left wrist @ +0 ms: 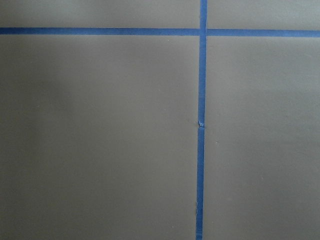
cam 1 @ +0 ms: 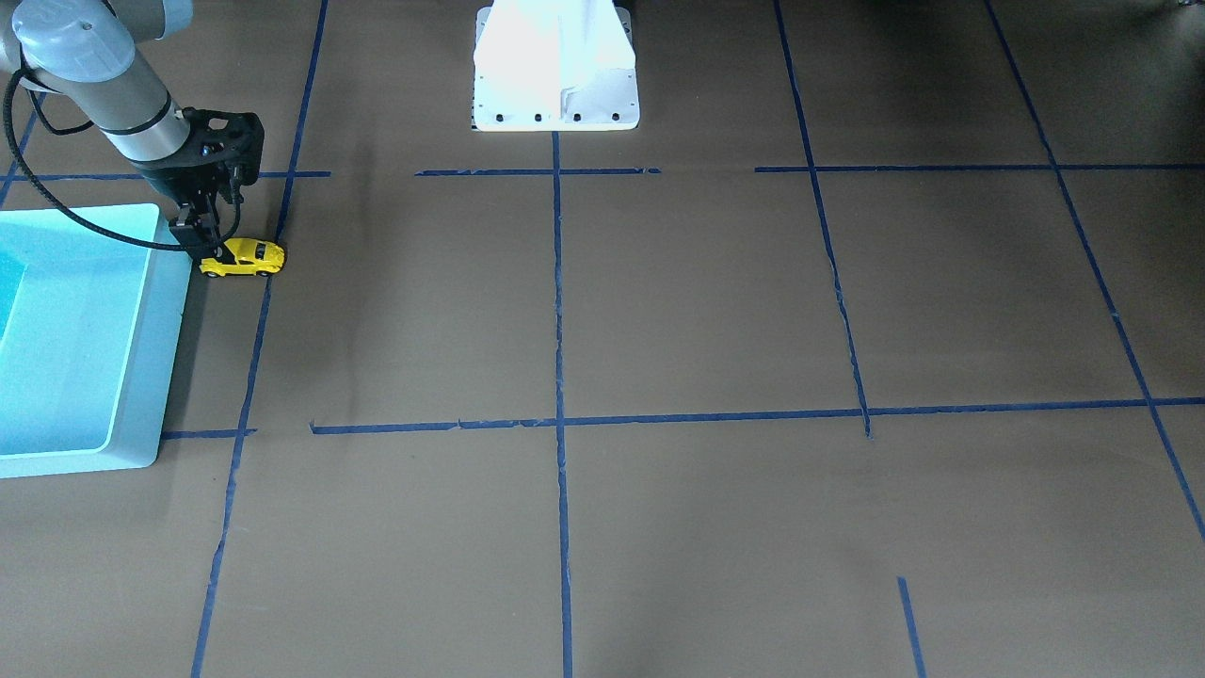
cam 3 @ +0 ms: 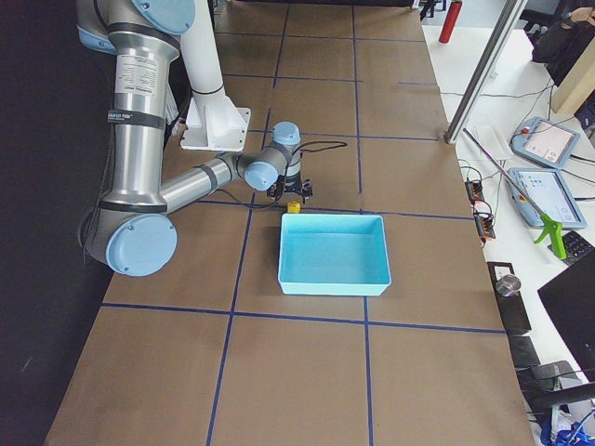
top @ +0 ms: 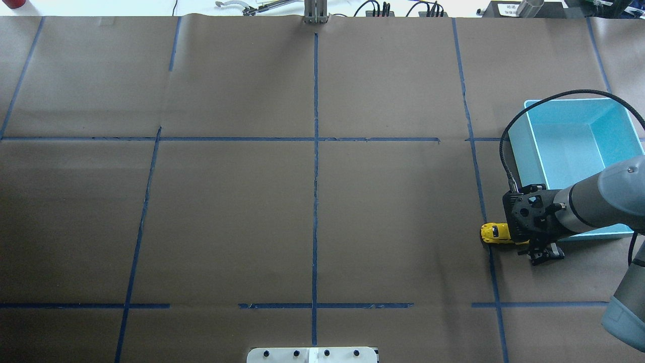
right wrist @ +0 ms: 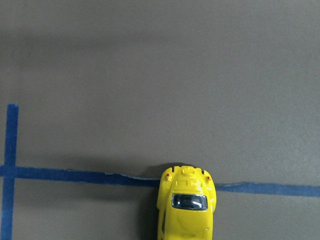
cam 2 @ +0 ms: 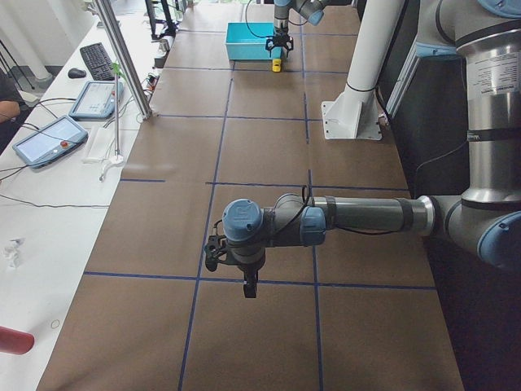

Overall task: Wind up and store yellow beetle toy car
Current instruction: 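Close the right gripper around the yellow car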

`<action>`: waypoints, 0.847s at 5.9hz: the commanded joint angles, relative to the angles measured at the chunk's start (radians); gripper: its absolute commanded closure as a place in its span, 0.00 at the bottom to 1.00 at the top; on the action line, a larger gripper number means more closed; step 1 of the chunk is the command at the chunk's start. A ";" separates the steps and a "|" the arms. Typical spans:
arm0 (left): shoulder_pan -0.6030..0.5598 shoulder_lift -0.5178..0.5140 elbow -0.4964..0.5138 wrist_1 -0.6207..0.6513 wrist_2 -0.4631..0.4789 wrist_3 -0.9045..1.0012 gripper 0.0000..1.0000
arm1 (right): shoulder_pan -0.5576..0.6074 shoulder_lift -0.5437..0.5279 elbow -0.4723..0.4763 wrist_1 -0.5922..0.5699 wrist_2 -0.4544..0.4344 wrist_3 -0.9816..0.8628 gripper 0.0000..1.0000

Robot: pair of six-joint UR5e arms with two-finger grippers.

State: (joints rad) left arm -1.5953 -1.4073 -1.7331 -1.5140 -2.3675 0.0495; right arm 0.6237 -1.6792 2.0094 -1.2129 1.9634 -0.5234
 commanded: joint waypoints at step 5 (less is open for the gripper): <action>-0.022 -0.006 0.015 0.012 0.002 0.003 0.00 | -0.025 0.026 -0.087 0.001 -0.012 0.000 0.00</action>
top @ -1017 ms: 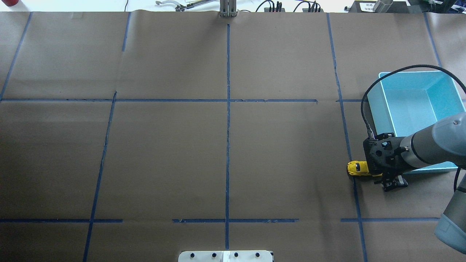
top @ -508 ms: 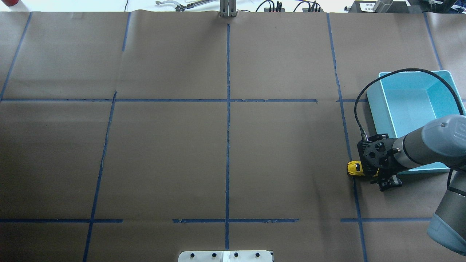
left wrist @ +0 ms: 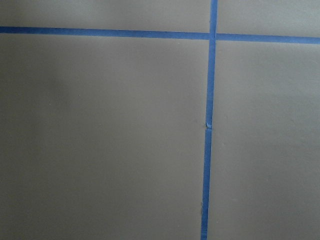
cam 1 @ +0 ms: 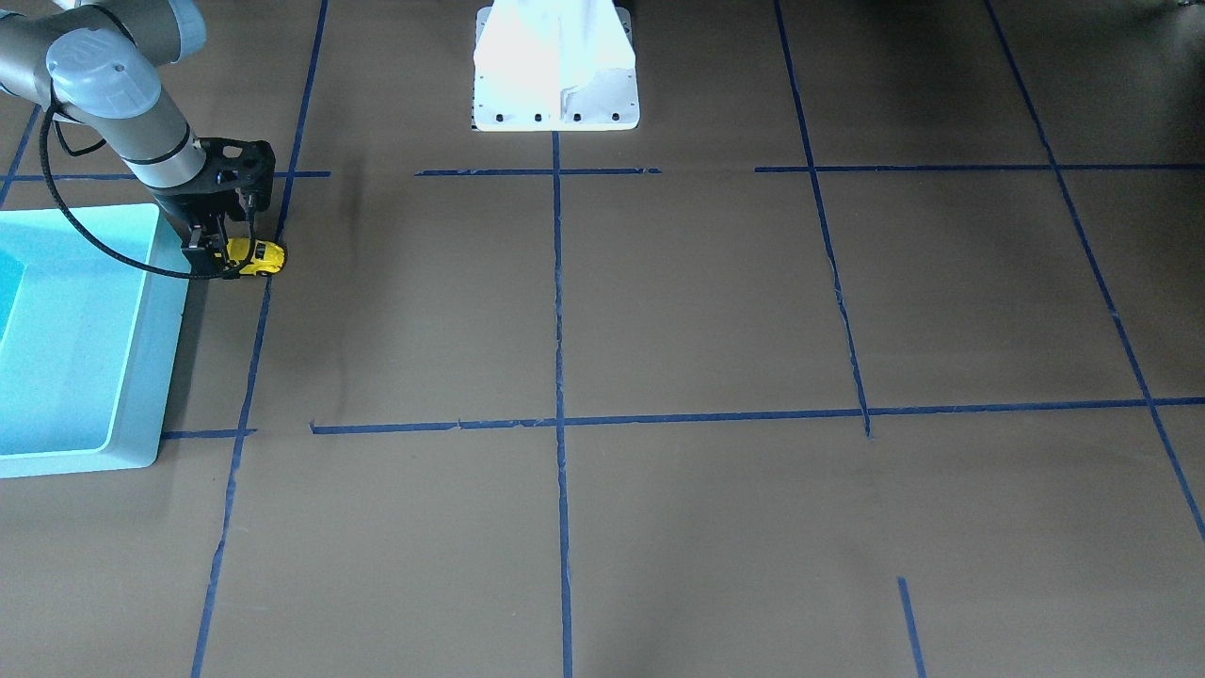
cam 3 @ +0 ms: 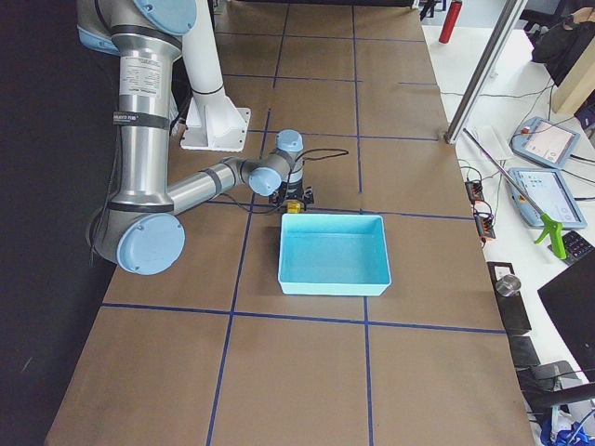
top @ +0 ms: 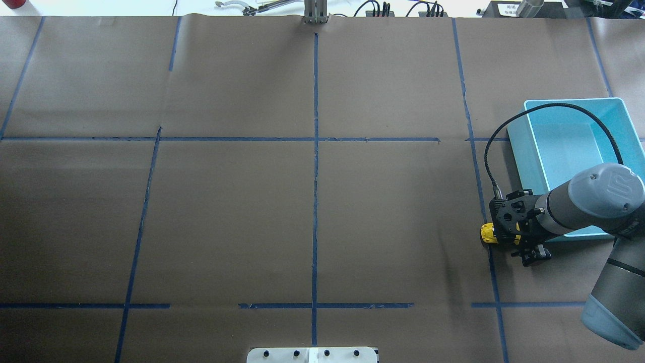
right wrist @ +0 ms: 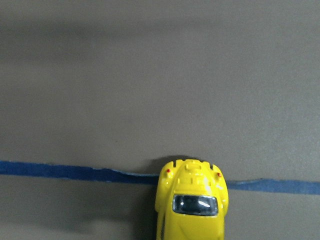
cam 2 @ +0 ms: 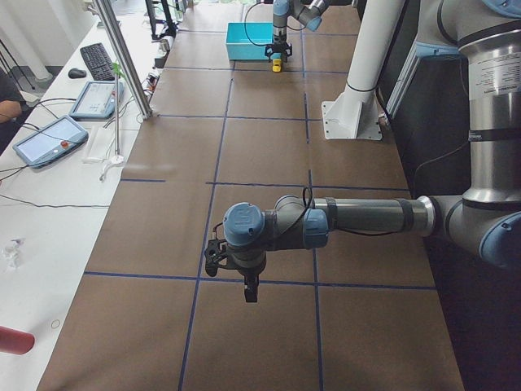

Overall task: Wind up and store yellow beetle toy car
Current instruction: 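Close the right gripper around the yellow car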

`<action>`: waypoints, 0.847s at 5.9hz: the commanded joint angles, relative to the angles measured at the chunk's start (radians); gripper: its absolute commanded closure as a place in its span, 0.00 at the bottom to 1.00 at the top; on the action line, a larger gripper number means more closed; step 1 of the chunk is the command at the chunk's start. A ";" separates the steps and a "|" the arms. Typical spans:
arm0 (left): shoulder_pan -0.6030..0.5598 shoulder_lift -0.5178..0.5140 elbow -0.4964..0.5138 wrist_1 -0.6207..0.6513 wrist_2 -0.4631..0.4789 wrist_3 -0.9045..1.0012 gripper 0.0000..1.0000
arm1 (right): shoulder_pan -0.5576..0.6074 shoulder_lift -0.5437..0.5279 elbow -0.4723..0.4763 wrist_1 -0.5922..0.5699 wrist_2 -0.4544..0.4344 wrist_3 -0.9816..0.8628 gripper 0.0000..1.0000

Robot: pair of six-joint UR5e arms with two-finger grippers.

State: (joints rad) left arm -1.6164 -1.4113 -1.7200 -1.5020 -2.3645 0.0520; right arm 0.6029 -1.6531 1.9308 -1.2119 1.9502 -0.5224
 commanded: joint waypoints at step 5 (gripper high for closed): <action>0.000 -0.011 0.010 0.000 -0.010 -0.003 0.00 | -0.002 -0.004 0.042 -0.015 0.018 -0.018 1.00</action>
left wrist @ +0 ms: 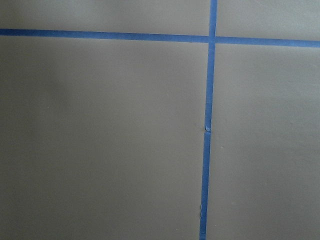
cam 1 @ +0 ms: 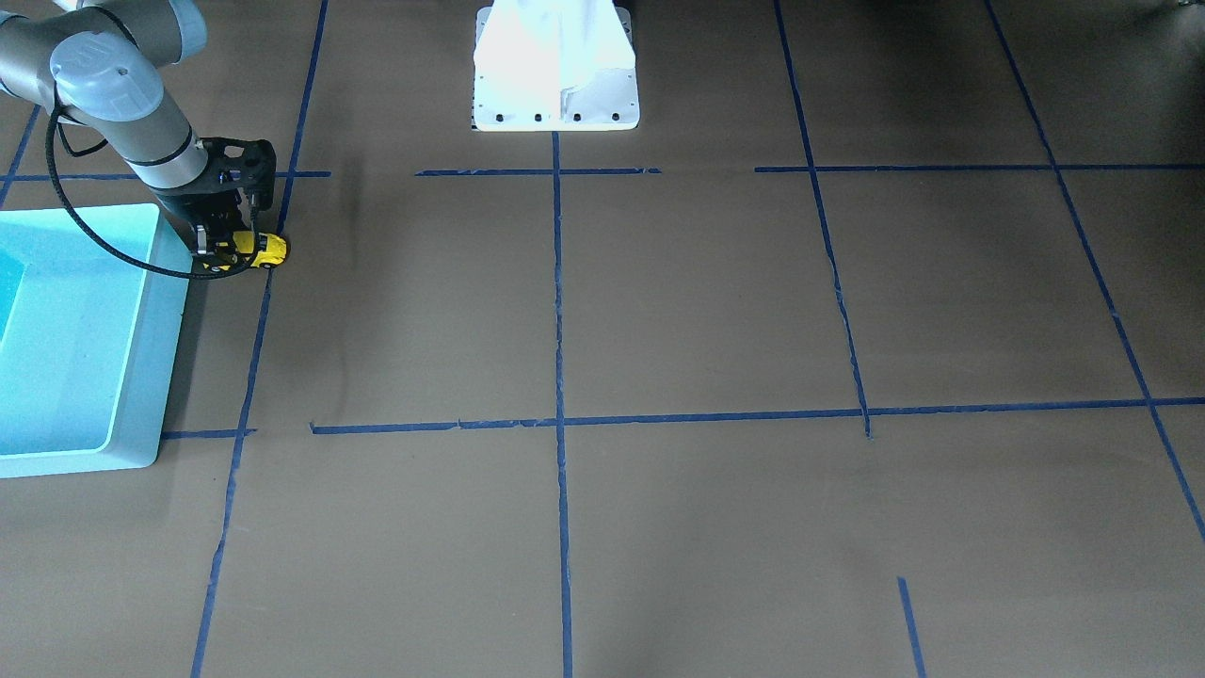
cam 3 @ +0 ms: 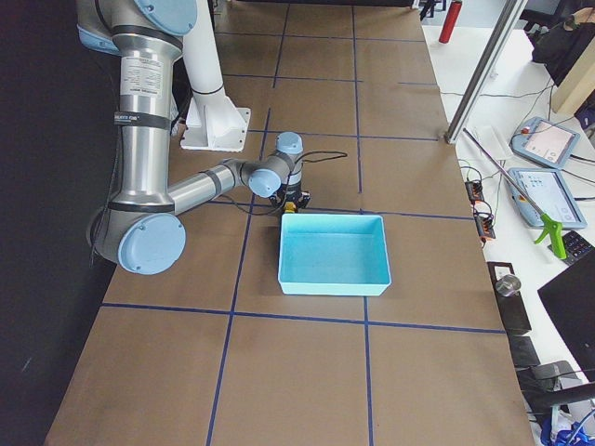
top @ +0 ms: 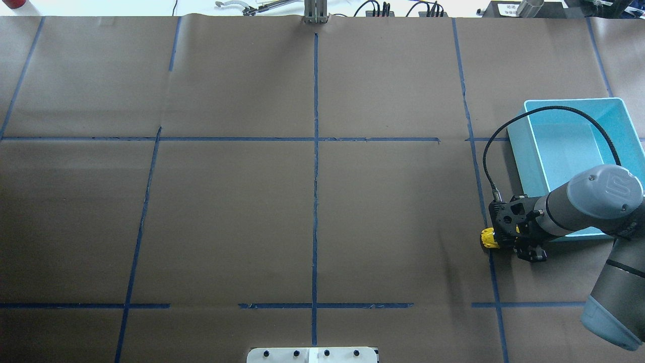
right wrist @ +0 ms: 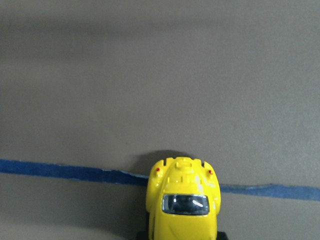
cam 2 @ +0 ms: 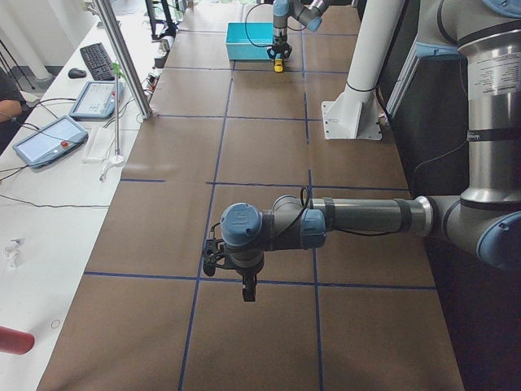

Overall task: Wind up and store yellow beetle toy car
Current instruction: 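Close the right gripper around the yellow car, then lift the car with the right gripper over the light-blue bin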

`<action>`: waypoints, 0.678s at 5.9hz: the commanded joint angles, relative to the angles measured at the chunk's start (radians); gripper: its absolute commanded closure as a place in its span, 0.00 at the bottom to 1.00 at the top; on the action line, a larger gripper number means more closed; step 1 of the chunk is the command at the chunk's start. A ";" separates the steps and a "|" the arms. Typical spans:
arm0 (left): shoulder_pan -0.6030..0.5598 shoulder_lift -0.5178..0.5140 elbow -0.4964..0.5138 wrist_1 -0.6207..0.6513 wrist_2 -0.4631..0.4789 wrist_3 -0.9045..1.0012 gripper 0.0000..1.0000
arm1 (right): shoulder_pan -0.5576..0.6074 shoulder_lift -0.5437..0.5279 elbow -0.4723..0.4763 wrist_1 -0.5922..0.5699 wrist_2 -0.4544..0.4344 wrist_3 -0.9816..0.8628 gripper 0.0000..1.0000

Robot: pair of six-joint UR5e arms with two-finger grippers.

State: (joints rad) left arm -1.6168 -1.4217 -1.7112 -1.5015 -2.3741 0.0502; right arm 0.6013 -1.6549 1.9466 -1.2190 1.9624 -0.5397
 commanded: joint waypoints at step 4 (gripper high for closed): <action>0.001 0.000 0.001 0.001 0.000 -0.006 0.00 | 0.274 0.111 0.258 -0.368 0.235 -0.117 1.00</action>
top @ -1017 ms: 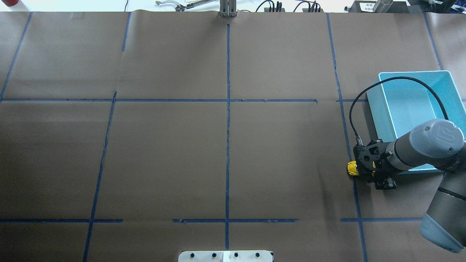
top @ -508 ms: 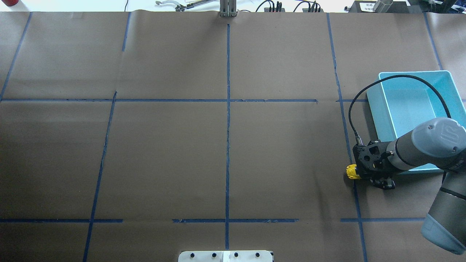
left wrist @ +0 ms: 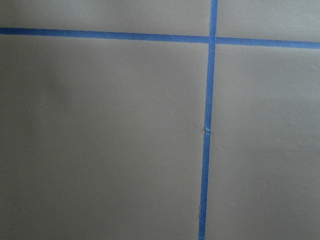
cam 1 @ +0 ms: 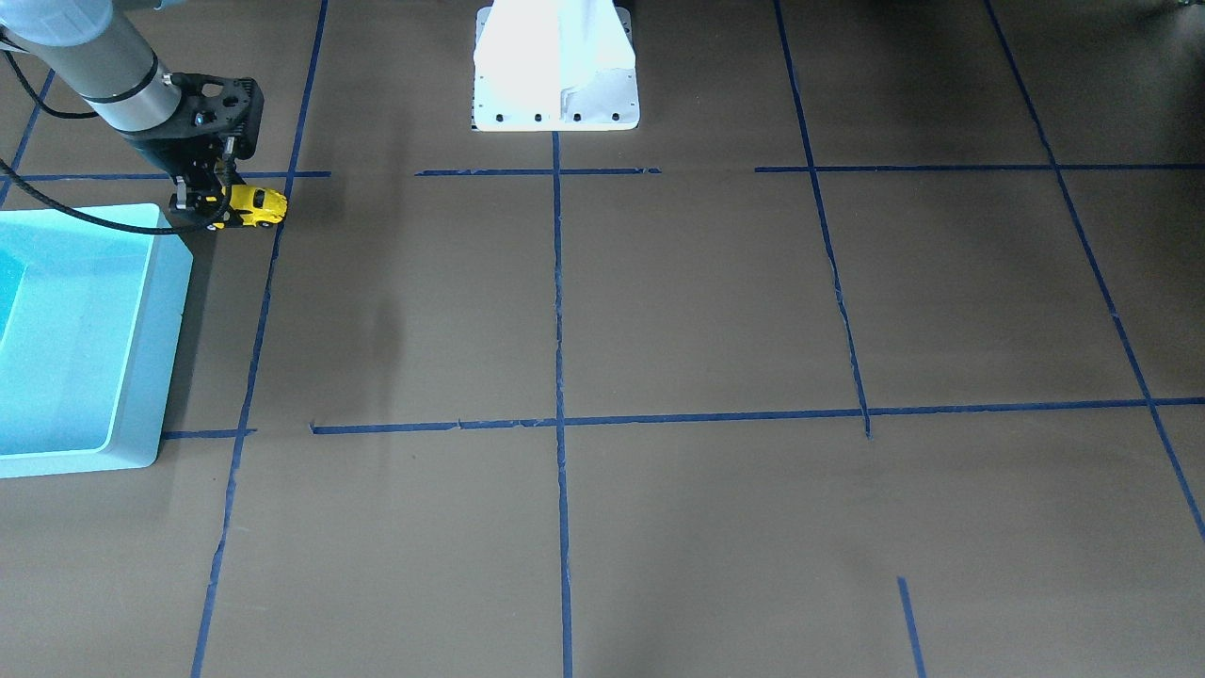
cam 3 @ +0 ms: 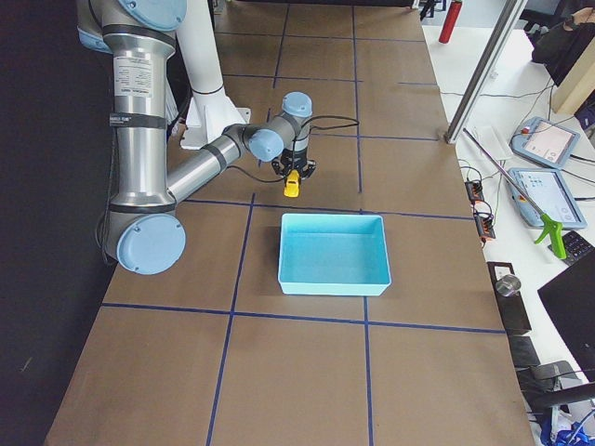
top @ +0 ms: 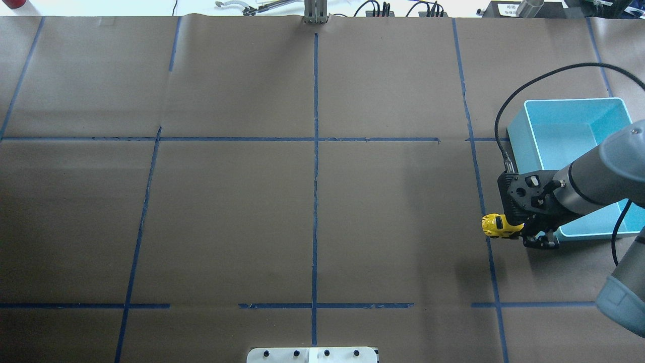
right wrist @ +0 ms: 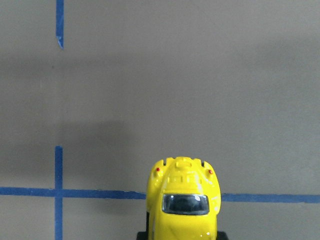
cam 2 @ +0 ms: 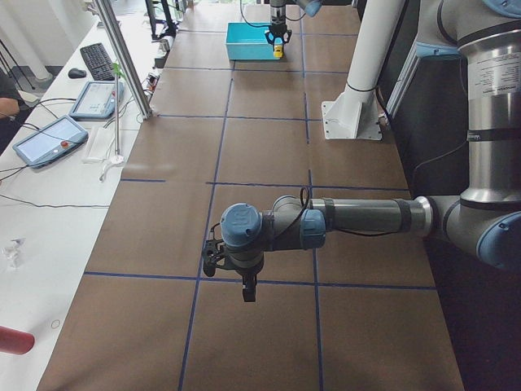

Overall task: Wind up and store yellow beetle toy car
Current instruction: 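Lift the car with the right gripper over the light-blue bin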

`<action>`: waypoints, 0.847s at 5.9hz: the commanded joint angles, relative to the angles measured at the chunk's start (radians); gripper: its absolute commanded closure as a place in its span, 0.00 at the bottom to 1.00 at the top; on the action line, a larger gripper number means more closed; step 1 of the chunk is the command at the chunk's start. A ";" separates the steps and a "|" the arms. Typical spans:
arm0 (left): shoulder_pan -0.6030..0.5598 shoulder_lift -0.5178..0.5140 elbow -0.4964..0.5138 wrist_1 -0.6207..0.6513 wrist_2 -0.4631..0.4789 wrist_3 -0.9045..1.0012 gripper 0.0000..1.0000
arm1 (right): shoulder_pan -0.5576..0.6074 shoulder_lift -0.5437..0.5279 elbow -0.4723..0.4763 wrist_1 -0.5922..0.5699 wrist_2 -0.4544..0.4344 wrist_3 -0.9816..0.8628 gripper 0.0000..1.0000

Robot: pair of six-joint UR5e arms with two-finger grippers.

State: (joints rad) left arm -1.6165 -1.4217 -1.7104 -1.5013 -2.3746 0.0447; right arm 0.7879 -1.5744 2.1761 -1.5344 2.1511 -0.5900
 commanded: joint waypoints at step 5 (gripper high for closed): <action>0.000 0.001 0.002 0.000 0.000 0.000 0.00 | 0.349 -0.094 -0.129 -0.144 0.058 -0.545 1.00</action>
State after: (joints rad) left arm -1.6168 -1.4218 -1.7098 -1.5007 -2.3746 0.0435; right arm 1.1320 -1.6498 2.0936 -1.6808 2.2171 -1.1195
